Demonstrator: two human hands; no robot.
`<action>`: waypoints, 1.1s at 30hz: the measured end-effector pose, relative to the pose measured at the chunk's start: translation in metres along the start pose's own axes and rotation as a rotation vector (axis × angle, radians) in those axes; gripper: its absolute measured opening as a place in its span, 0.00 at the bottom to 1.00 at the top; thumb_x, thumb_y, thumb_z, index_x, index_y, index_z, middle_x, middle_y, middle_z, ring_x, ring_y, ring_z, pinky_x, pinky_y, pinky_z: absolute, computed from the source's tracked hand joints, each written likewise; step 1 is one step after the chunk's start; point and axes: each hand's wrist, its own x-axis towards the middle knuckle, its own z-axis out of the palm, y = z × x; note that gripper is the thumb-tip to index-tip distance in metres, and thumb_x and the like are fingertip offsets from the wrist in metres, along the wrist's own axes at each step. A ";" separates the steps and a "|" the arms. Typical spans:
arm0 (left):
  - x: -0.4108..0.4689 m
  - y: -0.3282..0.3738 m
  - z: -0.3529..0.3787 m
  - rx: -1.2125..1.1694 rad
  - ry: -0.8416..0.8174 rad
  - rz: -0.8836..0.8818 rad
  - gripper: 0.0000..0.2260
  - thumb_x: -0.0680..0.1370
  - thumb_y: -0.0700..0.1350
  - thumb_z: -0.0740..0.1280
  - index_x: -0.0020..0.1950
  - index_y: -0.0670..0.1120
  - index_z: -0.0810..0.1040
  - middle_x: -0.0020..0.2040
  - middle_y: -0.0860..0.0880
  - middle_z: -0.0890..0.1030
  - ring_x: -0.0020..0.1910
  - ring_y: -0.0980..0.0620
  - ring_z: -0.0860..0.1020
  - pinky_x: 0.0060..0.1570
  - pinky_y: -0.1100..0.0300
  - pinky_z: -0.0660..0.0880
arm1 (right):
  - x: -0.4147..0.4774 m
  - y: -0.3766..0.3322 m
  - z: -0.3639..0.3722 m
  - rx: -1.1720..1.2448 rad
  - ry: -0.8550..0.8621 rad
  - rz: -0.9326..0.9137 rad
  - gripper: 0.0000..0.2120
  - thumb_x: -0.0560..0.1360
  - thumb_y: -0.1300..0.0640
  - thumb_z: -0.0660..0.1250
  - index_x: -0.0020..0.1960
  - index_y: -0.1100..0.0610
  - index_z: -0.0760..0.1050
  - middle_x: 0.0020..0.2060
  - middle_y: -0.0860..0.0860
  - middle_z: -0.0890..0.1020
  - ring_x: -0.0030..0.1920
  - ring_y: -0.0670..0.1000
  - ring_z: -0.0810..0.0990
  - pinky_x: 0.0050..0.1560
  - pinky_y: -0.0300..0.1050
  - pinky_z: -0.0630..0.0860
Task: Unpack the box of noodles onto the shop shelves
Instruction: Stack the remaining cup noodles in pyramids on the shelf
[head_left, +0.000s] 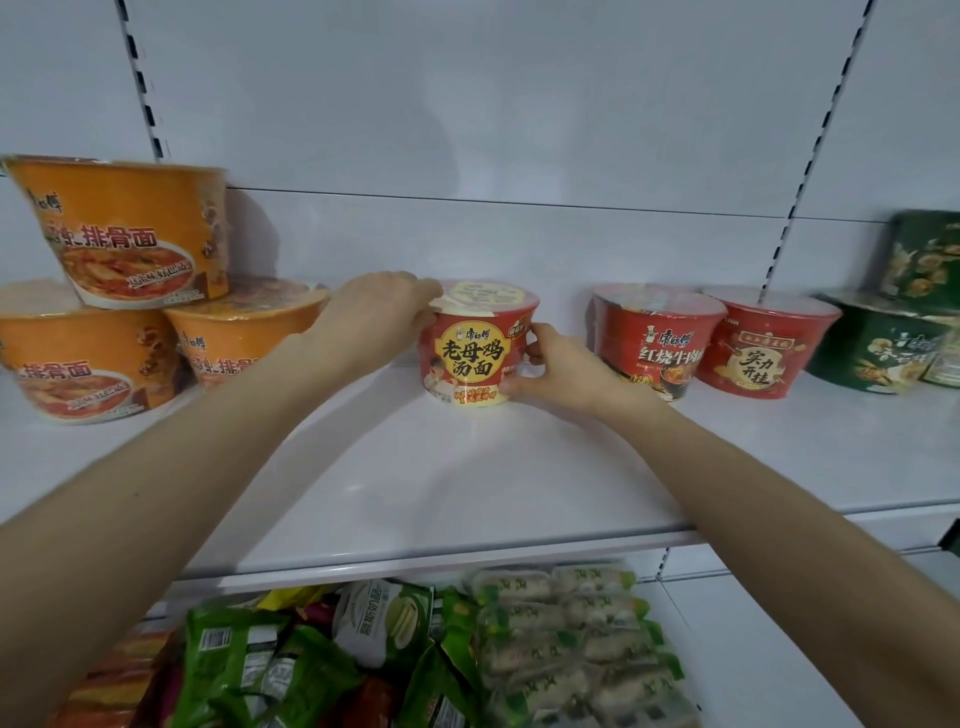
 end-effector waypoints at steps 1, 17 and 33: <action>-0.004 0.007 -0.003 0.009 0.026 -0.017 0.14 0.80 0.46 0.58 0.62 0.41 0.73 0.53 0.41 0.78 0.52 0.40 0.75 0.43 0.53 0.68 | -0.002 0.000 -0.003 -0.028 -0.003 -0.003 0.36 0.70 0.47 0.71 0.71 0.57 0.58 0.66 0.53 0.73 0.64 0.52 0.73 0.60 0.47 0.72; -0.013 0.172 0.016 0.041 -0.085 0.364 0.19 0.80 0.57 0.51 0.61 0.47 0.73 0.55 0.48 0.78 0.54 0.46 0.76 0.41 0.58 0.64 | -0.107 0.095 -0.105 -0.418 0.242 -0.036 0.10 0.74 0.53 0.66 0.53 0.56 0.77 0.50 0.51 0.82 0.50 0.52 0.79 0.49 0.53 0.76; 0.012 0.272 0.038 -0.092 -0.061 0.088 0.28 0.72 0.61 0.46 0.54 0.47 0.78 0.50 0.48 0.81 0.49 0.45 0.78 0.44 0.57 0.71 | -0.103 0.201 -0.212 -0.491 0.254 -0.168 0.11 0.75 0.54 0.65 0.55 0.57 0.77 0.47 0.50 0.80 0.47 0.52 0.78 0.43 0.44 0.72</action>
